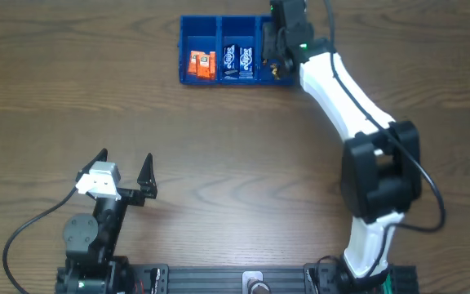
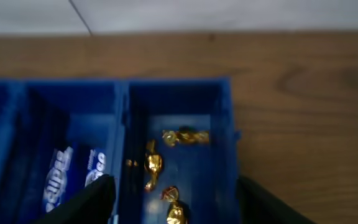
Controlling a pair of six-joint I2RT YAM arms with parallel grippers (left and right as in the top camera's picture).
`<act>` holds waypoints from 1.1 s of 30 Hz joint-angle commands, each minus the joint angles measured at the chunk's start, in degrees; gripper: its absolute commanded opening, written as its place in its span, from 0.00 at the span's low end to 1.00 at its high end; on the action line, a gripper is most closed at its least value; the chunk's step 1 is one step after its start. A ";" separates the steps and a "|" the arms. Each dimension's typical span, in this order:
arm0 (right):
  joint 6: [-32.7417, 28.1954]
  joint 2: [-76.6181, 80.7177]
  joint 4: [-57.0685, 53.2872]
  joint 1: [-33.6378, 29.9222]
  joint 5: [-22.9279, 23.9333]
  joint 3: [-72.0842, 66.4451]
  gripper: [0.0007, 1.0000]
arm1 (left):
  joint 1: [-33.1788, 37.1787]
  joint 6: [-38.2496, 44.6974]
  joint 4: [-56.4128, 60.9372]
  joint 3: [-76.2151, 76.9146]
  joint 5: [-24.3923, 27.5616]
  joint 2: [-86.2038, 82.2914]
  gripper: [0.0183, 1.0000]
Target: Sort Candies Into Trays
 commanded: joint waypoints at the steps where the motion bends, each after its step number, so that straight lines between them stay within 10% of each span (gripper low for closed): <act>1: -3.34 -16.22 2.01 -1.70 3.89 -5.57 0.71 | 0.39 0.61 -1.79 -1.16 1.09 -0.33 1.00; 8: -5.55 -43.63 4.74 -8.33 5.49 -28.44 1.00 | 0.39 0.59 -1.79 -1.16 1.09 -0.33 1.00; 16: -5.57 -77.33 7.06 -18.62 -6.36 -57.81 1.00 | 0.39 0.61 -1.79 -1.16 1.09 -0.33 1.00; 33: -9.97 -113.66 13.86 -14.10 -6.93 -85.07 1.00 | 0.39 0.59 -1.79 -1.16 1.09 -0.33 1.00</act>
